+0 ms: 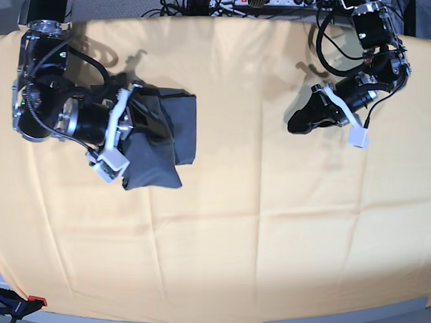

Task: Fold the T-shirt properly
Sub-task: 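Flip the folded bundle over with the right gripper and release it, then press the left gripper onto the folded shirt's edge and pull it square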

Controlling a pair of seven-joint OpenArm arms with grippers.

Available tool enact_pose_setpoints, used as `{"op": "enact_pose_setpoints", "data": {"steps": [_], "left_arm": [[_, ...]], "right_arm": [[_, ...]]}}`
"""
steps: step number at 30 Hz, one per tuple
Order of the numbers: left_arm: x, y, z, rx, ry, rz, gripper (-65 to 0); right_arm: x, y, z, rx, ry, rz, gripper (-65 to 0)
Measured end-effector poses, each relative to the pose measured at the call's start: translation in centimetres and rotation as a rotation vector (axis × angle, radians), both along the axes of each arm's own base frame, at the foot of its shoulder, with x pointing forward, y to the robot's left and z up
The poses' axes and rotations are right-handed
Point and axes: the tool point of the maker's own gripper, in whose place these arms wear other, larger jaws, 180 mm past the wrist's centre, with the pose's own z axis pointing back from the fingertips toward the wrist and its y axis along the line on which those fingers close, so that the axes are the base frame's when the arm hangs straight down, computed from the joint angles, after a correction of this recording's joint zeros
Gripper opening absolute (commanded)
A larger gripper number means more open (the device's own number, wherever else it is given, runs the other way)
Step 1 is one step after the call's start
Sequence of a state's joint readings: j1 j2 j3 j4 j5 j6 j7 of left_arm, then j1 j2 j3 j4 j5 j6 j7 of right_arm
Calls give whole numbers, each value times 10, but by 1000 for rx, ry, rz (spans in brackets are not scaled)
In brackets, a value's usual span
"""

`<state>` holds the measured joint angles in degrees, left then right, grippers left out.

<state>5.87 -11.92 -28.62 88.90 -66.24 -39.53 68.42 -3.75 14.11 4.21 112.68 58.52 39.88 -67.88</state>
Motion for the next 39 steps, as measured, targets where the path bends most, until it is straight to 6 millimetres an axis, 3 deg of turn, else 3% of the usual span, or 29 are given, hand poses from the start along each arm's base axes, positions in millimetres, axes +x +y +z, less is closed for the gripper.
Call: {"op": "enact_pose_setpoints", "data": {"steps": [1, 2, 5, 6, 8, 11, 13, 16, 19, 21, 22, 24, 25, 29, 35, 39], "left_arm": [[0, 0, 0, 0, 1, 0, -650], [0, 1, 0, 3, 0, 0, -650], [0, 6, 0, 19, 0, -2, -650], [0, 6, 0, 19, -1, -1, -650], [1, 4, 5, -6, -10, -1, -650], [1, 4, 6, -13, -14, -1, -650], [1, 6, 6, -6, -12, -2, -650], [1, 9, 6, 4, -14, -3, -650], [1, 8, 6, 4, -13, -3, -650], [1, 8, 7, -3, -16, -3, -650], [1, 7, 11, -27, -23, -7, -650], [0, 3, 23, -88, -42, -24, -650], [-2, 0, 27, -111, -46, -41, -650], [-9, -26, 32, -134, -31, -181, -650], [-35, -91, 33, -59, -42, -451, -650], [-64, -131, 29, 65, -79, -636, -650]], "right_arm": [[3, 5, -4, -19, -12, -10, -650], [5, 10, -10, -36, -18, -16, -600], [8, 32, -16, 1, -29, -4, -289], [8, 40, -15, 13, -27, 15, -215], [6, 55, -10, 5, -33, 80, -179], [11, 72, 13, 4, -87, 164, -181], [18, 69, 33, -40, -159, 179, -185], [29, 48, 65, -47, -266, 114, -185], [44, 3, 71, -106, -293, -9, -193], [52, -23, 75, -110, -278, -102, -293], [52, -31, 77, -101, -278, -115, -390], [45, -39, 70, -125, -274, -102, -627], [41, -43, 62, -149, -258, -95, -650], [40, -55, 38, -157, -201, -126, -650], [74, -78, 13, -165, -166, -221, -650], [96, -74, -16, -224, -86, -187, -650]]}}
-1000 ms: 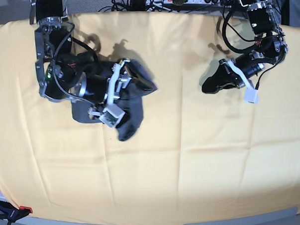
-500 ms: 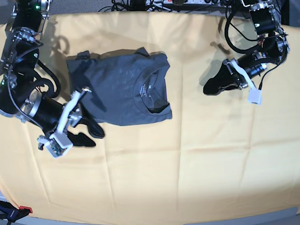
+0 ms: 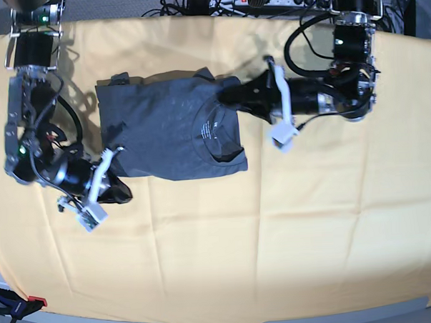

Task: Fold the T-shirt properly
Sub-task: 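Press the left gripper onto the folded shirt's edge and pull it square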

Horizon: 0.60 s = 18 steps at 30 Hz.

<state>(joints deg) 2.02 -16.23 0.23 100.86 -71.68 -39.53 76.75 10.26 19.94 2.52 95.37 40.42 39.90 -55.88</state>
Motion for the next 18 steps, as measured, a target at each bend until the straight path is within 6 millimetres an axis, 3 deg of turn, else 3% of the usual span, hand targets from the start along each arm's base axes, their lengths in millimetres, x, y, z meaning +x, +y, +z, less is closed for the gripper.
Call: {"op": "enact_pose_setpoints", "data": {"steps": [4, 8, 10, 13, 18], "left_arm": [[-24, -28, -19, 155, -98, -136, -650], [-32, -43, -60, 345, -234, -192, -650], [-40, -55, -68, 368, -302, -234, -650], [-33, -65, -72, 416, -372, -205, -650], [-5, -62, -74, 467, -437, -172, -650]], "right_arm": [[13, -6, -38, -150, 100, 36, -650], [24, -18, -55, -300, 121, 68, -650], [22, -24, -64, -359, 143, 84, -650], [8, -28, -82, -409, 191, 129, -650], [-7, -29, -91, -378, 225, 156, -650]]}}
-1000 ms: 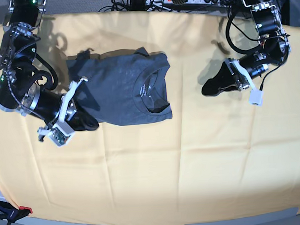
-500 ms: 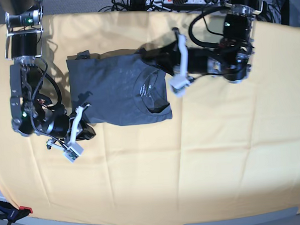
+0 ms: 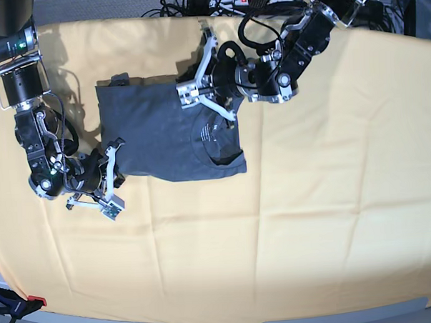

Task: Fold the T-shirt properly
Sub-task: 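Press the left gripper onto the folded shirt's edge and pull it square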

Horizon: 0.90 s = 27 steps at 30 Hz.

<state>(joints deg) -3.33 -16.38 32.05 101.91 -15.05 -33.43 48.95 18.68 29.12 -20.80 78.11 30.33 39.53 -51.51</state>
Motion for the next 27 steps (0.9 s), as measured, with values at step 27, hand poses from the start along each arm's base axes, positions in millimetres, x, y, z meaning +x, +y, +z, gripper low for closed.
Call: {"op": "enact_pose_setpoints", "data": {"steps": [27], "left_arm": [[220, 79, 3, 37, -310, 188, -650]], "right_arm": [[-101, -10, 15, 19, -39, -280, -650]]}}
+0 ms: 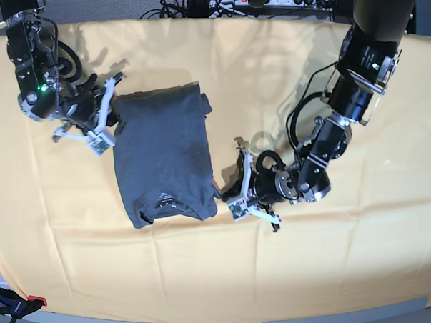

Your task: Fold the T-shirt properly

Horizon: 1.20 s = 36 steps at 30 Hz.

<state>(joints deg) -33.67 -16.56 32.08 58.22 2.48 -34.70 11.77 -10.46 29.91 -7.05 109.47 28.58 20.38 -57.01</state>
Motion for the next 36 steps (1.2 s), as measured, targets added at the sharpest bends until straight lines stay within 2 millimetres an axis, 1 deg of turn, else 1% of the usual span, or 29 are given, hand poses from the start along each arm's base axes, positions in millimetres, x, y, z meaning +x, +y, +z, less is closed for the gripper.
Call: {"op": "enact_pose_setpoints", "data": {"steps": [2, 4, 5, 7, 9, 12, 14, 16, 17, 18, 20, 23, 25, 27, 29, 31, 32, 34, 36], "left_arm": [[7, 13, 4, 64, 15, 35, -650], [8, 22, 10, 61, 54, 81, -650], [7, 23, 14, 32, 76, 100, -650], [5, 17, 30, -64, 121, 121, -650], [8, 12, 50, -164, 144, 140, -650], [5, -2, 95, -372, 182, 79, -650], [3, -2, 122, -540, 268, 93, -650], [-4, 3, 136, -645, 369, 89, -650], [-9, 4, 139, -683, 412, 79, -650], [-15, 2, 137, -696, 446, 69, -650], [-27, -9, 124, -684, 501, 52, -650], [-50, -40, 102, -711, 584, 22, -650], [-62, -64, 98, -753, 627, -6, -650], [-68, -81, 102, -783, 643, -34, -650], [-68, -95, 108, -798, 635, -51, -650], [-67, -106, 97, -718, 600, -43, -650], [-67, -110, 90, -674, 580, -35, -650], [-65, -117, 77, -603, 531, -16, -650], [-61, -117, 68, -569, 478, 14, -650]], "right_arm": [[7, -36, 5, -81, -40, -138, -650], [8, -63, 14, -127, -77, -252, -650], [8, -70, 20, -129, -92, -279, -650], [8, -76, 34, -96, -133, -313, -650], [16, -66, 52, -5, -189, -285, -650], [24, -33, 80, 186, -270, -159, -650], [16, -1, 93, 324, -284, -8, -650], [2, 31, 98, 445, -265, 119, -650], [-6, 43, 100, 495, -244, 160, -650], [-9, 50, 101, 543, -226, 155, -650], [-12, 56, 99, 566, -206, 152, -650], [-13, 61, 98, 586, -206, 142, -650], [-14, 60, 92, 565, -197, 133, -650], [-19, 61, 87, 572, -180, 123, -650], [-26, 64, 81, 570, -154, 124, -650], [-30, 67, 73, 565, -130, 126, -650], [-30, 67, 65, 558, -112, 123, -650], [-30, 65, 43, 522, -81, 103, -650], [-30, 58, 19, 475, -53, 74, -650]]}}
